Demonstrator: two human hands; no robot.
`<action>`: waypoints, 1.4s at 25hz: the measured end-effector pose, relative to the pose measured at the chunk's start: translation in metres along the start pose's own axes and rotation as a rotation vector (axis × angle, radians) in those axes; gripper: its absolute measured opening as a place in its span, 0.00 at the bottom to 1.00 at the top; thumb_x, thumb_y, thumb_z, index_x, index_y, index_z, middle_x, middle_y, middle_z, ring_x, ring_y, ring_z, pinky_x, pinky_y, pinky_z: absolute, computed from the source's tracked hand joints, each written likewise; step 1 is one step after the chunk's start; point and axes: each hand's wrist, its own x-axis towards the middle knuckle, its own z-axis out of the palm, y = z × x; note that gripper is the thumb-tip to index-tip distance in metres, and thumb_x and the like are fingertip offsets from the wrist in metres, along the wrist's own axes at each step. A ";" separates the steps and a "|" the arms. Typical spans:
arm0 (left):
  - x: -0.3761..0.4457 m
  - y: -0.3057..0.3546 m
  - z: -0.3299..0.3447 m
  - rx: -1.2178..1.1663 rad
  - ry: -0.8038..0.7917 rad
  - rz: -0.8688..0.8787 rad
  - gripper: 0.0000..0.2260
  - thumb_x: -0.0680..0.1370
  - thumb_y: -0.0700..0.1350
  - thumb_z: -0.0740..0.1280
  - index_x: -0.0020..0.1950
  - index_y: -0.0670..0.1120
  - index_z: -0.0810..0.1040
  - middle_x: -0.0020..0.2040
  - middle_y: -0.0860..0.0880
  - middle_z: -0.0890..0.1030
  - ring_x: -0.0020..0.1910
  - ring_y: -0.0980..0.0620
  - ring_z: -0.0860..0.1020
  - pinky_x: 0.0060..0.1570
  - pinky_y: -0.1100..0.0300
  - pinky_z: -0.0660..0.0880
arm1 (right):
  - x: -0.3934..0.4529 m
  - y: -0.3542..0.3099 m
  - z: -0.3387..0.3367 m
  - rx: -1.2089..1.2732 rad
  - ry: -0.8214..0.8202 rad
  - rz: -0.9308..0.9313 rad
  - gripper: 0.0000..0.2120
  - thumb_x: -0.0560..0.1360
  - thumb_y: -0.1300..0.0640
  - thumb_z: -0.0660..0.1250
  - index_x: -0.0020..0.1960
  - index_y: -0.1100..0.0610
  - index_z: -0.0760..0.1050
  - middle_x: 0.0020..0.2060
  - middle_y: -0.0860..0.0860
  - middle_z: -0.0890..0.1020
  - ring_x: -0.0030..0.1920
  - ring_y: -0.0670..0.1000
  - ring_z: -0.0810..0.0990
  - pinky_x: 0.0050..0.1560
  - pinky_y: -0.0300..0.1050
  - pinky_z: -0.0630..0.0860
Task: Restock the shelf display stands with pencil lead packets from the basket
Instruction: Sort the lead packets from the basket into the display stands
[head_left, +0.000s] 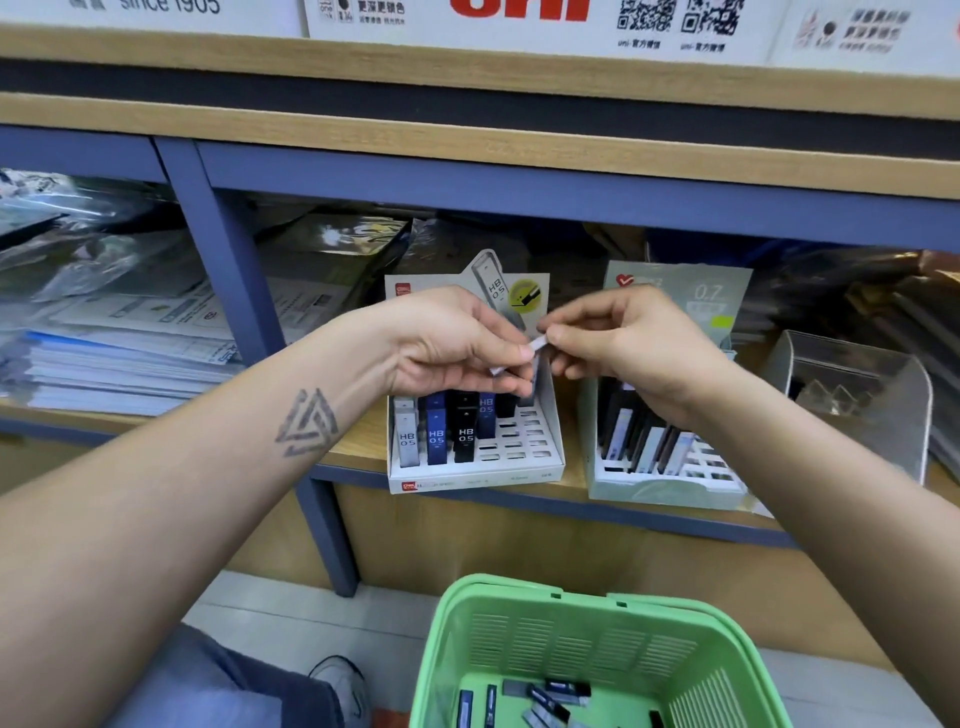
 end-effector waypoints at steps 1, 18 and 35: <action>0.002 0.002 0.006 0.017 0.007 0.014 0.11 0.76 0.32 0.70 0.57 0.31 0.79 0.46 0.36 0.84 0.43 0.45 0.85 0.48 0.58 0.82 | -0.006 -0.001 -0.006 0.029 0.012 0.002 0.06 0.76 0.67 0.71 0.53 0.65 0.81 0.39 0.60 0.85 0.39 0.52 0.85 0.41 0.39 0.82; 0.044 0.019 0.145 0.039 -0.146 0.141 0.08 0.81 0.35 0.65 0.59 0.33 0.78 0.49 0.34 0.84 0.39 0.48 0.85 0.36 0.64 0.81 | -0.090 0.014 -0.137 0.003 0.332 -0.157 0.09 0.74 0.65 0.73 0.54 0.62 0.83 0.45 0.58 0.87 0.45 0.53 0.87 0.47 0.40 0.81; 0.108 -0.049 0.258 1.436 -0.057 0.749 0.24 0.80 0.42 0.61 0.77 0.43 0.65 0.77 0.46 0.65 0.76 0.48 0.62 0.76 0.53 0.61 | -0.164 0.088 -0.231 -0.905 0.547 0.138 0.04 0.73 0.58 0.77 0.47 0.55 0.84 0.37 0.46 0.82 0.41 0.48 0.82 0.44 0.42 0.76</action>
